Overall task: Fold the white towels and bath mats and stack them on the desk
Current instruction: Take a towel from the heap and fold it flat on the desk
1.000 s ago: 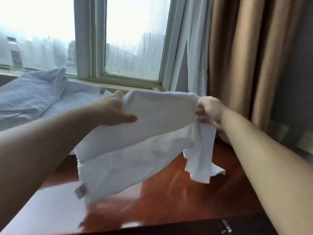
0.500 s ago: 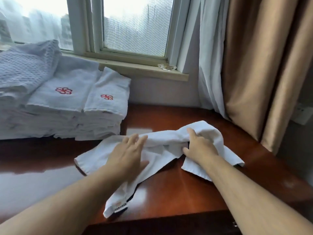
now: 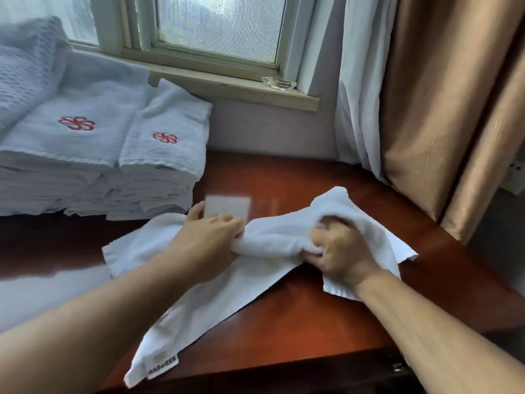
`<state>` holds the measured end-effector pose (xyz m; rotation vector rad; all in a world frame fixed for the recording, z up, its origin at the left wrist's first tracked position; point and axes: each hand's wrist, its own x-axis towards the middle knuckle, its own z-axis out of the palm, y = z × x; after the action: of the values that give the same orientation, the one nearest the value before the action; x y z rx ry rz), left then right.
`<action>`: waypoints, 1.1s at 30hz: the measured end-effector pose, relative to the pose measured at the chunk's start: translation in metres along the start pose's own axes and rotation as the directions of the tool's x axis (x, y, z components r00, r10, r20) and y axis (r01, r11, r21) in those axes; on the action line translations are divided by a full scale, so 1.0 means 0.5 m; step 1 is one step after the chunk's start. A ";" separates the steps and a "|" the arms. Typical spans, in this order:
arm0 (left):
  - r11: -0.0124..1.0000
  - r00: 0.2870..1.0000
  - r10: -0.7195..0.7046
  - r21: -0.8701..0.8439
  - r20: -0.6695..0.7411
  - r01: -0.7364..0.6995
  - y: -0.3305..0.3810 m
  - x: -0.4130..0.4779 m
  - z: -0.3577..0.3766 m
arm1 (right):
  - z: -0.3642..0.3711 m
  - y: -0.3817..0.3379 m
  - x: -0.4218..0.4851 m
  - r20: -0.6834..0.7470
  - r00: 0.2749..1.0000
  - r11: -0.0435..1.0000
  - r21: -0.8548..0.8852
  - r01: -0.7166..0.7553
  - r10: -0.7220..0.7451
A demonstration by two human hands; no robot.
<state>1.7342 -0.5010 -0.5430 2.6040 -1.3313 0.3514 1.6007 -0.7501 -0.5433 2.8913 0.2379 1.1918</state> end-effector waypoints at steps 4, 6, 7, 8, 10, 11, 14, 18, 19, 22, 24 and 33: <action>0.952 0.996 -0.087 -0.297 -0.021 0.076 -0.004 0.000 -0.030 | 0.004 -0.008 0.009 0.051 0.990 0.984 0.117 -0.135 0.130; 0.860 0.988 -0.146 -0.487 0.056 0.155 -0.008 0.010 -0.063 | -0.018 -0.006 0.042 -0.031 0.915 0.868 0.331 -0.369 0.401; 0.825 0.984 -0.131 -0.537 0.121 0.176 -0.008 0.014 -0.082 | -0.032 -0.005 0.063 -0.024 0.859 0.779 0.434 -0.452 0.512; 0.778 0.973 -0.098 -0.594 0.210 0.207 -0.008 0.017 -0.101 | -0.044 -0.004 0.082 0.009 0.817 0.703 0.505 -0.501 0.576; 0.651 0.939 -0.035 -0.705 0.342 0.281 -0.012 0.026 -0.136 | -0.063 -0.006 0.118 0.093 0.778 0.579 0.614 -0.536 0.621; 0.622 0.938 -0.021 -0.729 0.347 0.284 -0.017 0.030 -0.150 | -0.070 -0.009 0.133 0.140 0.763 0.508 0.669 -0.543 0.631; 0.828 0.946 -0.025 -0.524 0.322 0.200 -0.033 0.039 -0.166 | -0.083 0.001 0.174 0.241 0.713 0.407 0.683 -0.607 0.658; 0.995 0.997 0.054 0.083 0.064 -0.059 -0.043 0.032 -0.125 | -0.072 0.018 0.215 0.223 0.713 0.656 0.283 -0.700 0.665; 0.987 0.989 0.128 0.110 -0.075 -0.119 -0.041 0.026 -0.114 | -0.064 0.013 0.215 0.209 0.728 0.697 0.209 -0.685 0.653; 0.986 0.996 0.087 -0.142 -0.030 -0.090 -0.024 0.000 -0.086 | -0.043 -0.005 0.198 0.199 0.799 0.795 0.116 -0.595 0.568; 0.990 0.964 -0.027 -0.127 0.265 0.062 -0.007 -0.017 -0.060 | -0.035 -0.007 0.173 0.350 0.807 0.828 0.130 -0.545 0.476; 0.997 0.990 -0.019 -0.070 0.139 0.029 0.015 -0.024 -0.049 | -0.031 0.002 0.095 0.668 0.712 0.738 0.366 -0.567 0.216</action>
<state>1.7184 -0.4895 -0.5228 2.6234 -1.3275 0.1180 1.6233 -0.7449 -0.4989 3.7933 -0.1224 0.1204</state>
